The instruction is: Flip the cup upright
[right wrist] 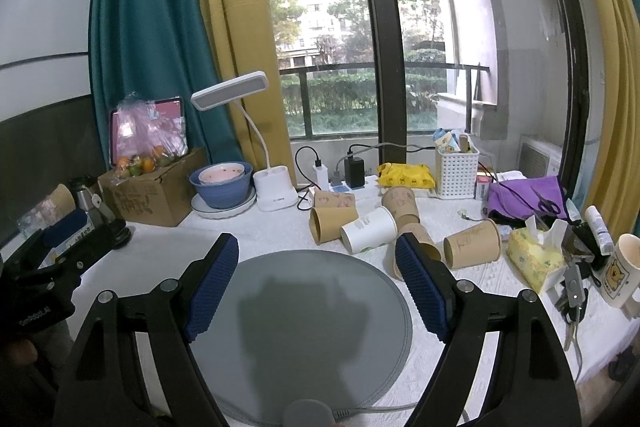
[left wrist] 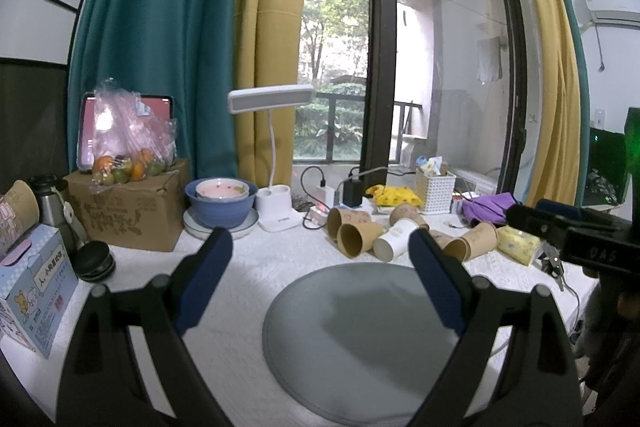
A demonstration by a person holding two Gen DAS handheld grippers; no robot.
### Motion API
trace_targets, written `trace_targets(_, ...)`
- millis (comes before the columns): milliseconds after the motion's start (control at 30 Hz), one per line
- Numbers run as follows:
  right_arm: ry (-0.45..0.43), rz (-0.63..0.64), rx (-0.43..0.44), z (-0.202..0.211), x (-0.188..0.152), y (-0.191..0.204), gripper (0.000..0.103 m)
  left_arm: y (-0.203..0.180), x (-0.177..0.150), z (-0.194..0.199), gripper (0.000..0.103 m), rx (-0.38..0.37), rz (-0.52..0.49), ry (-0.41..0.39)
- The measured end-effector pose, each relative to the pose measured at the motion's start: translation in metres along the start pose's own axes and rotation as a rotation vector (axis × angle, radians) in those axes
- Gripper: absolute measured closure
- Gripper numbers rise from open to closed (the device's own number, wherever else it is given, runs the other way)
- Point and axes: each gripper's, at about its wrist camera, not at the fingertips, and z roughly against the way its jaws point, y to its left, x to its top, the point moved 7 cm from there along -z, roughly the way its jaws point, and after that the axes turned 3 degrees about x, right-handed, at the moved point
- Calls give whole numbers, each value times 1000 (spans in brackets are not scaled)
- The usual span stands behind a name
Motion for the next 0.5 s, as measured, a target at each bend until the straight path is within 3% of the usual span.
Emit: trace_targets(500,-3,3,1,0,1,1,20,1,2,2,12,3,6,-4)
